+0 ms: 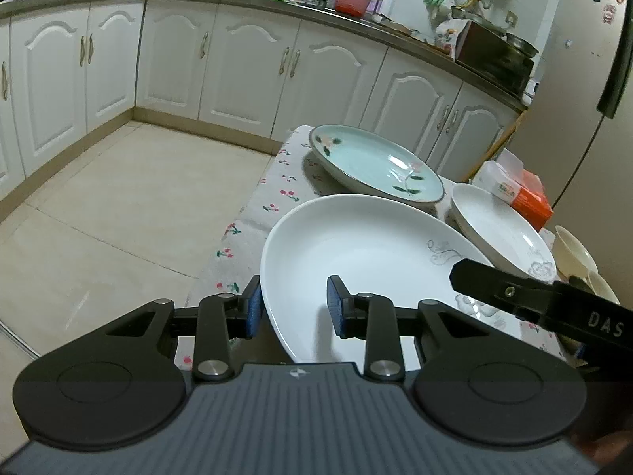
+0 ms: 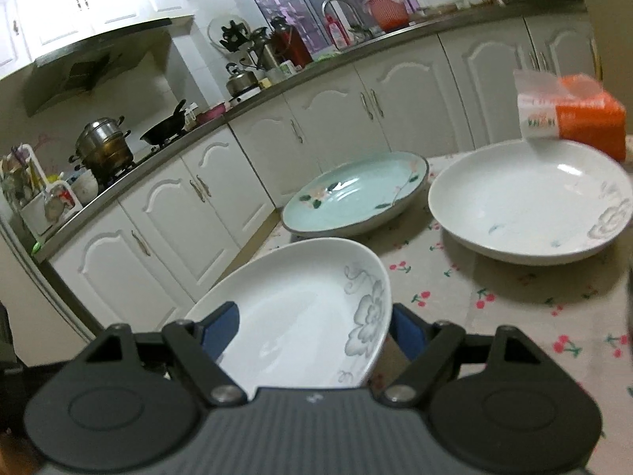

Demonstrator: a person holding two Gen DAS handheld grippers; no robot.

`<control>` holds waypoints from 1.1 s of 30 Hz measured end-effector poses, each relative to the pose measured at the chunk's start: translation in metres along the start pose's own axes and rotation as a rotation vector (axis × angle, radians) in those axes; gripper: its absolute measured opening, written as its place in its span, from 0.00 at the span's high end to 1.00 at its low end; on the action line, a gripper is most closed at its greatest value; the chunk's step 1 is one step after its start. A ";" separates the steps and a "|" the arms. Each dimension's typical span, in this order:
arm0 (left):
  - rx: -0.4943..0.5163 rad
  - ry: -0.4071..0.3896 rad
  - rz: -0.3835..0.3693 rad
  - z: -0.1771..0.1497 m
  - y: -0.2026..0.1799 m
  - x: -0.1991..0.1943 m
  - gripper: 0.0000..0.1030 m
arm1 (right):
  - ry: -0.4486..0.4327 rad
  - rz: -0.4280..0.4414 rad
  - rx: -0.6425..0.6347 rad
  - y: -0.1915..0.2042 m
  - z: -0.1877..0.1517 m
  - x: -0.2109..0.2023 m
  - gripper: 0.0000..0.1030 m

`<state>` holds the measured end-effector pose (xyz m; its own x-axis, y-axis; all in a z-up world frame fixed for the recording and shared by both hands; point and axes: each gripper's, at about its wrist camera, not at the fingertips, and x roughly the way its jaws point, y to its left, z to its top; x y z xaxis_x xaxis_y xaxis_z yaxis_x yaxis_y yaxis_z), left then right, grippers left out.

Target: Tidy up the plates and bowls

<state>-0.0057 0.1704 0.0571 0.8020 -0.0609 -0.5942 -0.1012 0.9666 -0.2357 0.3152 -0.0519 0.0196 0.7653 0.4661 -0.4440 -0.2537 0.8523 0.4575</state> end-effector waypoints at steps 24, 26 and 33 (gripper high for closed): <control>0.064 -0.011 -0.160 -0.036 -0.081 -0.058 0.65 | -0.176 -0.046 0.100 -0.021 -0.036 -0.154 0.19; 0.079 -0.004 -0.174 -0.041 -0.093 -0.059 0.65 | -0.189 -0.062 0.103 -0.025 -0.041 -0.169 0.19; 0.132 0.037 -0.223 -0.060 -0.126 -0.051 0.65 | -0.216 -0.126 0.115 -0.043 -0.061 -0.206 0.19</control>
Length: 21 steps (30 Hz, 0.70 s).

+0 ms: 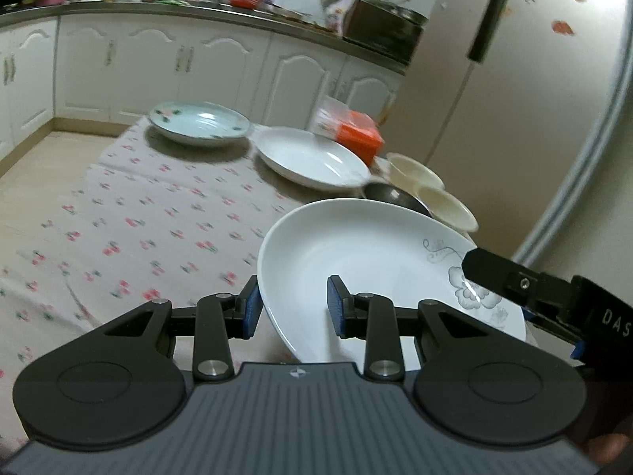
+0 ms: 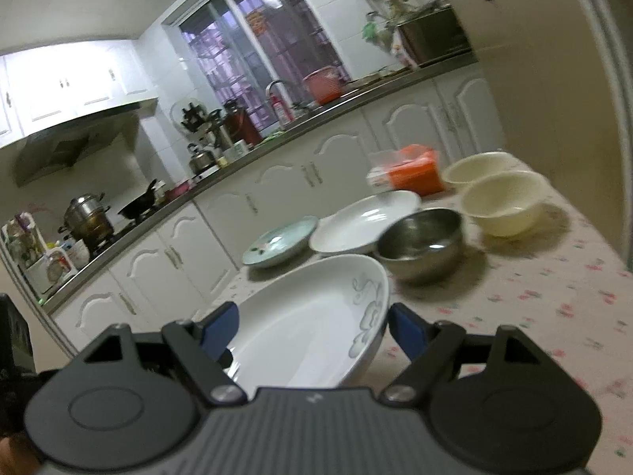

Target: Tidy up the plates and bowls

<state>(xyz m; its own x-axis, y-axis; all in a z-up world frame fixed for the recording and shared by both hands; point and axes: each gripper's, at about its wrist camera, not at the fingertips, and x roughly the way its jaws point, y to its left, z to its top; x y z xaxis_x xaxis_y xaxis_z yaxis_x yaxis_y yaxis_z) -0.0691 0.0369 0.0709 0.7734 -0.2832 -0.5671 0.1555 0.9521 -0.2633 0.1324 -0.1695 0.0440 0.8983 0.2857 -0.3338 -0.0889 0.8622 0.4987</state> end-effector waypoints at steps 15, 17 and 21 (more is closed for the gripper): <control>0.030 0.072 0.034 -0.012 -0.015 0.056 0.65 | 0.034 -0.024 0.015 -0.030 -0.027 -0.010 0.19; 0.028 0.074 0.043 -0.015 -0.025 0.066 0.65 | 0.043 -0.021 0.014 -0.030 -0.030 -0.009 0.19; 0.023 0.084 0.043 -0.010 -0.025 0.086 0.65 | 0.051 -0.021 0.017 -0.033 -0.033 -0.010 0.19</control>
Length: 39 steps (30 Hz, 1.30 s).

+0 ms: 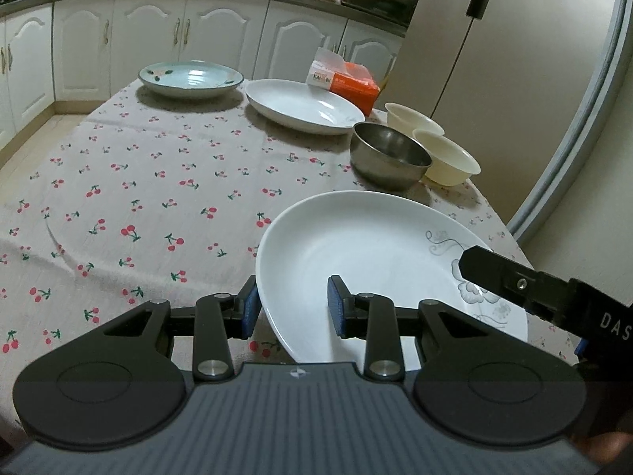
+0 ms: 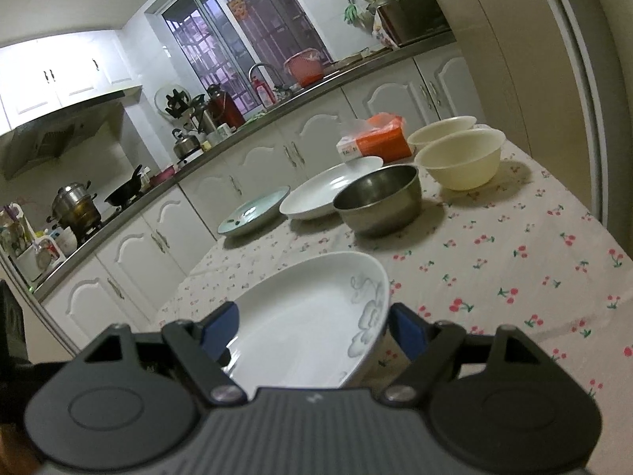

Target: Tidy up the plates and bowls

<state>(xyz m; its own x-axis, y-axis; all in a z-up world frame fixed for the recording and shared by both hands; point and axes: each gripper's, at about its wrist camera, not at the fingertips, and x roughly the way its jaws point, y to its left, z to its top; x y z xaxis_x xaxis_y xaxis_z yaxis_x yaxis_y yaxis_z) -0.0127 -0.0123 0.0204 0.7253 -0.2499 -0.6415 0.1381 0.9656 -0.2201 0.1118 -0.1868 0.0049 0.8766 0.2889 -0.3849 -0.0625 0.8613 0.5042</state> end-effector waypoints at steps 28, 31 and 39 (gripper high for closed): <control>0.011 0.005 -0.050 -0.026 0.016 -0.025 0.40 | 0.078 0.000 0.012 -0.004 -0.004 0.005 0.05; 0.007 -0.004 -0.051 -0.021 0.020 -0.030 0.34 | 0.088 -0.010 0.010 -0.004 -0.002 0.003 0.04; 0.027 -0.032 -0.042 -0.003 0.029 -0.042 0.10 | 0.082 -0.055 0.009 0.000 0.026 -0.003 0.01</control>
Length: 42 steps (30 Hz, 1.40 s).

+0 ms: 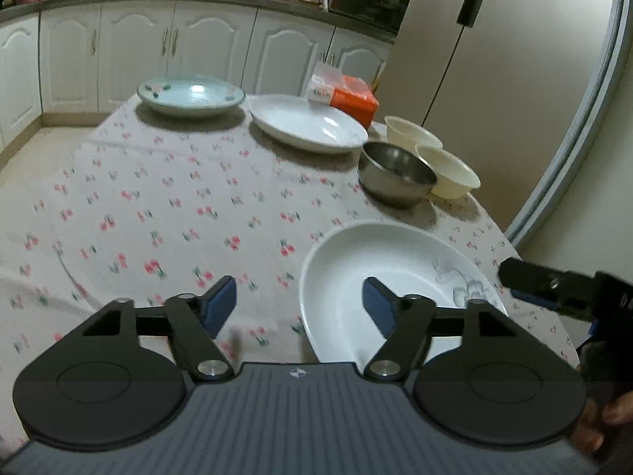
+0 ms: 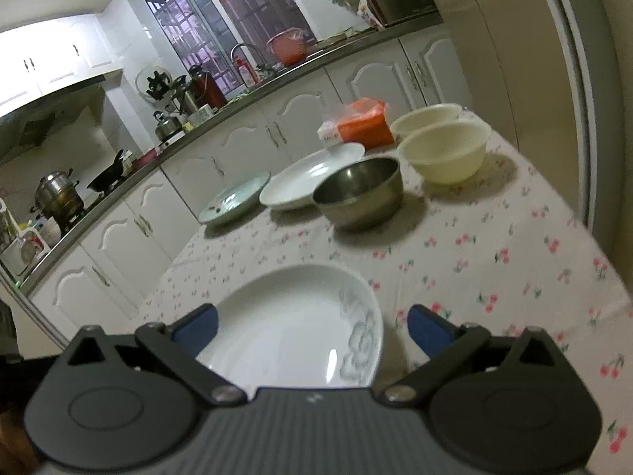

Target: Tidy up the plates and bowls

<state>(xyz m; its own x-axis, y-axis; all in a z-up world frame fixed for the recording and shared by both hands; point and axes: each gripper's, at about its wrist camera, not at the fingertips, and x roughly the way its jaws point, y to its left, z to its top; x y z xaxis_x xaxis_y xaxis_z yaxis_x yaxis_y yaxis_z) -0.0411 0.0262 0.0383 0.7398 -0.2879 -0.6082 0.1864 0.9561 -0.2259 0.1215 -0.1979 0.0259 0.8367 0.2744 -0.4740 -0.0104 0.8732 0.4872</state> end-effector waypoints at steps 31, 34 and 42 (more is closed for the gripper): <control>-0.076 -0.090 0.092 0.150 0.037 0.125 0.16 | 0.039 0.111 0.076 -0.029 0.182 0.156 0.01; -0.063 -0.064 0.116 0.155 0.038 0.148 0.29 | 0.081 0.115 0.101 -0.038 0.189 0.179 0.02; -0.107 -0.018 0.100 0.158 0.043 0.188 0.51 | 0.189 0.116 0.174 -0.060 0.196 0.223 0.04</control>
<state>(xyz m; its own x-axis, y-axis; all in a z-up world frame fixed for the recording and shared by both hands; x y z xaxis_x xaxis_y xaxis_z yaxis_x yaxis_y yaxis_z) 0.2082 0.0214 0.0352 0.7630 -0.1899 -0.6179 0.0426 0.9685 -0.2452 0.4164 -0.2680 0.0347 0.7182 0.4530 -0.5282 0.0077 0.7538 0.6571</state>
